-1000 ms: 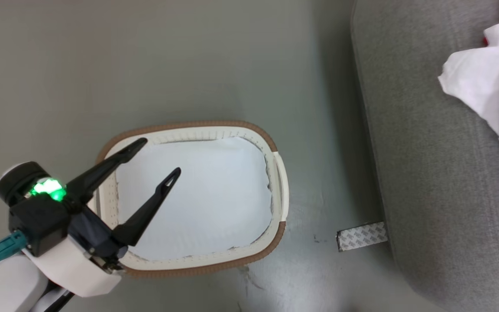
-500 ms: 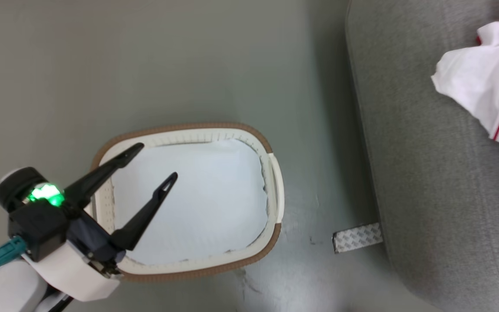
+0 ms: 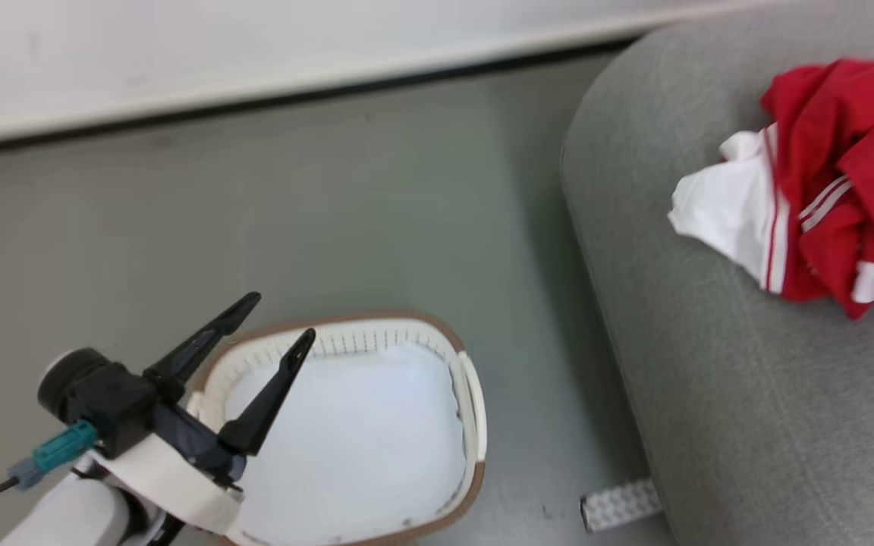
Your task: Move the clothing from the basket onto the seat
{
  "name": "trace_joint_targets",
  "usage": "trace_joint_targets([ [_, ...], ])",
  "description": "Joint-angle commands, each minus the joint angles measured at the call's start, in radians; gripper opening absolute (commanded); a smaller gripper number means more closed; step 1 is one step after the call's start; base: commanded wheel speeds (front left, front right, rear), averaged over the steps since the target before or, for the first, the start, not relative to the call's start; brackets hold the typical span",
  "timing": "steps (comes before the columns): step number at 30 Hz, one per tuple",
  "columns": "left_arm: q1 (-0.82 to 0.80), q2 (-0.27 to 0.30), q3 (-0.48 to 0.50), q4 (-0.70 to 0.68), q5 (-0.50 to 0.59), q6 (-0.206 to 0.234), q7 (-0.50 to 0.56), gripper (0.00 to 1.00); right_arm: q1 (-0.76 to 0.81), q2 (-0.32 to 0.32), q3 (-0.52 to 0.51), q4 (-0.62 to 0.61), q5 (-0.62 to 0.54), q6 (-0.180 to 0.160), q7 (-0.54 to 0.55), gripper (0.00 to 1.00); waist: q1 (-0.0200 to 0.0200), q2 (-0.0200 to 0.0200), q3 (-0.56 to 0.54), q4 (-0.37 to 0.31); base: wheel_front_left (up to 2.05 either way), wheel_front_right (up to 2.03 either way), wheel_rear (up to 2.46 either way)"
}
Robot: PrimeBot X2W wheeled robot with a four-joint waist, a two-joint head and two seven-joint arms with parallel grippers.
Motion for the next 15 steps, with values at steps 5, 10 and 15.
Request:
trace_joint_targets([
  [5,0.038,-0.065,0.017,0.058,-0.022,0.018,0.0,1.0,0.065,-0.066,0.083,-0.034,0.132,-0.003,0.046,1.0,0.0,0.0001,-0.187,0.031,0.0,0.0,0.0],
  [10,0.067,-0.109,0.051,0.098,-0.032,0.038,0.0,1.0,0.099,-0.075,0.136,-0.094,0.221,-0.003,0.097,1.0,0.0,0.0001,-0.282,0.066,0.0,0.0,0.0],
  [15,0.092,-0.136,0.13,0.109,-0.041,0.07,0.0,1.0,0.107,-0.031,0.152,-0.218,0.3,-0.003,0.104,1.0,0.0,0.0001,-0.348,0.109,0.0,0.0,0.0],
])
